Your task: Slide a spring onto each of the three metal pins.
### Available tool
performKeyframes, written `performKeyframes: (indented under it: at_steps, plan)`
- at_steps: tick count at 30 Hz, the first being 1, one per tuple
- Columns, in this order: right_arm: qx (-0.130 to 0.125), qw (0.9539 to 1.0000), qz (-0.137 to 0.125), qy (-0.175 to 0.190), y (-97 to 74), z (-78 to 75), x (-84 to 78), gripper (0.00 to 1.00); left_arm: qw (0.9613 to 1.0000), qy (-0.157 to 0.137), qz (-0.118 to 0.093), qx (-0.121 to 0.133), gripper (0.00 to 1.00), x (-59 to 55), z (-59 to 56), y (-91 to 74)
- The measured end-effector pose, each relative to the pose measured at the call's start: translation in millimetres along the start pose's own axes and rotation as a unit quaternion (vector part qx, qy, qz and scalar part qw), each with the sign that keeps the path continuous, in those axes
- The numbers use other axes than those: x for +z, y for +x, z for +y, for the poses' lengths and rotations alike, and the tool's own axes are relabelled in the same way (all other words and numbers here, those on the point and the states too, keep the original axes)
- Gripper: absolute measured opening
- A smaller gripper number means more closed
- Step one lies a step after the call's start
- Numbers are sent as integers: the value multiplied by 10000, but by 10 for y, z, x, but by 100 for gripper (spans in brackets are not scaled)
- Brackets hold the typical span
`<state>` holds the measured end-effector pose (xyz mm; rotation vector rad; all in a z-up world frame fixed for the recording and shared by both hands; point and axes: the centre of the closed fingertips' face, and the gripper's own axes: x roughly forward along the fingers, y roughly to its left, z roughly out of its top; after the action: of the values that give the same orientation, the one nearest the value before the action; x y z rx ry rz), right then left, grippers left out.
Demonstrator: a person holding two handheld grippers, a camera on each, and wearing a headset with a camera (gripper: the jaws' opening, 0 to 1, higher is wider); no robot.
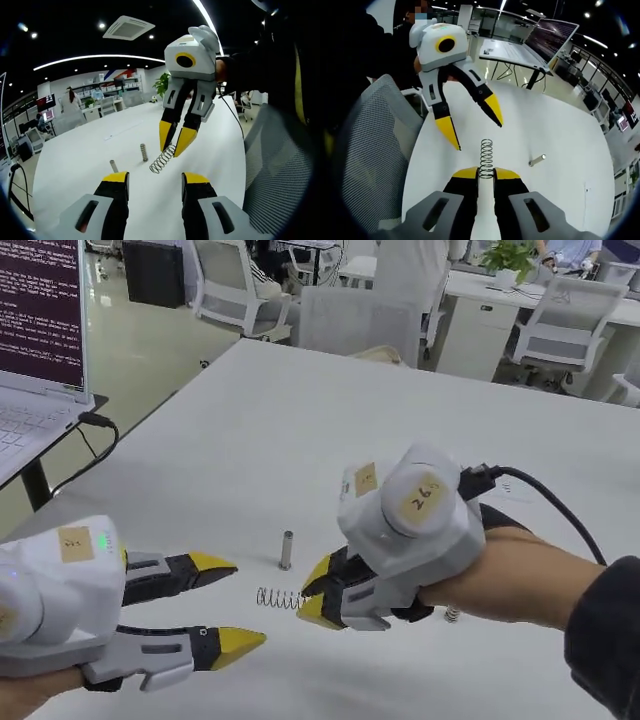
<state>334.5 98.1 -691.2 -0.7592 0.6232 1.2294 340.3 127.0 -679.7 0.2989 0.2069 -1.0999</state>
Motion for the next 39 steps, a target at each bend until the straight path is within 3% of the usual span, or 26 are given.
performKeyframes:
  at_steps: [4, 6, 12, 18, 29, 39]
  plan:
    - [137, 9999, -9, -82, -21, 50, 4, 8, 9999, 52, -4, -162, 29, 7, -84, 10]
    - [359, 9992, -32, -199, -42, 134, 5, 8, 9996, 87, 23, -264, 29, 7, -144, 19]
    - [668, 9971, 104, -346, -68, 236, -81, 8, 9977, 237, 43, -639, 19, 29, -336, 36]
    - [872, 9951, 126, -441, -84, 315, -100, 8, 9953, 417, 168, -852, 13, -20, -420, 75]
    - [1019, 9932, 172, -531, -83, 357, -119, 8, 9927, 661, 275, -968, 7, -47, -468, 102]
    - [1007, 9934, 136, -525, -113, 342, -79, 8, 9927, 730, 290, -910, 4, -50, -438, 113]
